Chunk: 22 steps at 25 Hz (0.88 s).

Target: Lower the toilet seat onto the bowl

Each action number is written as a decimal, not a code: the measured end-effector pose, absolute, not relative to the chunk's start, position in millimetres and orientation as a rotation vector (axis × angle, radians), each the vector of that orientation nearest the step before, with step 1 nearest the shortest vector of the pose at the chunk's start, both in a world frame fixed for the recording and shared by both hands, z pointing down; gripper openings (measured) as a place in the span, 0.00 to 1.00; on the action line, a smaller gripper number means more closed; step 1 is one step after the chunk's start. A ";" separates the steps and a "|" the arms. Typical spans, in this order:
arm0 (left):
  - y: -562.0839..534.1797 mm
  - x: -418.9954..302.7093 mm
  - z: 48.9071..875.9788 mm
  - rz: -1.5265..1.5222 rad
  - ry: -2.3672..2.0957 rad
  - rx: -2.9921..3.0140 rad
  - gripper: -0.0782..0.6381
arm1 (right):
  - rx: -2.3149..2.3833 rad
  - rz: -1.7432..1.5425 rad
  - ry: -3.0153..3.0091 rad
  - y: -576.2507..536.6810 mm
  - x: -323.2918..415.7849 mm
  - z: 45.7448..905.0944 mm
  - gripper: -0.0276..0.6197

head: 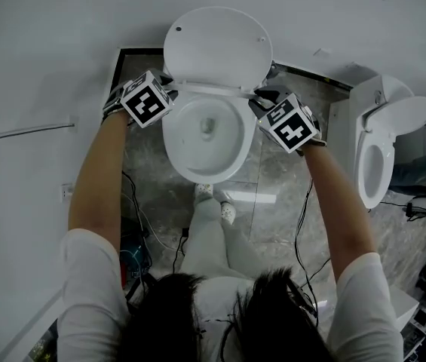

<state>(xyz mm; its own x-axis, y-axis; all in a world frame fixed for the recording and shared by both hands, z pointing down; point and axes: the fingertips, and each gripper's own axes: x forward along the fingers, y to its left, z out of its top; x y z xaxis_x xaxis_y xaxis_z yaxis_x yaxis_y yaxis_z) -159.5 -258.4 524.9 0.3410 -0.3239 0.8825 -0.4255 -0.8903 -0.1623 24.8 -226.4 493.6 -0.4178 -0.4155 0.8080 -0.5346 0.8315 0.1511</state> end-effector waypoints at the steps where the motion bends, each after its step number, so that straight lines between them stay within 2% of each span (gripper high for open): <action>1: -254.8 -159.6 526.0 1.605 -0.684 2.488 0.27 | 0.684 0.167 -2.065 -223.0 24.6 495.0 0.21; 6: -236.1 -162.2 532.7 1.654 -0.591 2.464 0.29 | 0.627 0.175 -2.054 -205.6 21.2 502.6 0.21; 10: -225.9 -156.1 531.9 1.580 -0.539 2.463 0.37 | 0.611 0.190 -2.055 -198.4 21.8 506.1 0.22; 22: -190.9 -161.7 535.9 1.567 -0.433 2.417 0.37 | 0.526 0.199 -2.036 -167.8 16.2 524.4 0.23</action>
<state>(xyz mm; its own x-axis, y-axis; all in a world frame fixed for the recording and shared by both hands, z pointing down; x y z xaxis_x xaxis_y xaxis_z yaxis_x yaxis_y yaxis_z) -161.7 -190.9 535.9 0.3851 -0.1213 0.9149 -0.3656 -0.9303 0.0306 16.2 -167.8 524.4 -0.4213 -0.2831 0.8616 -0.4449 0.8924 0.0758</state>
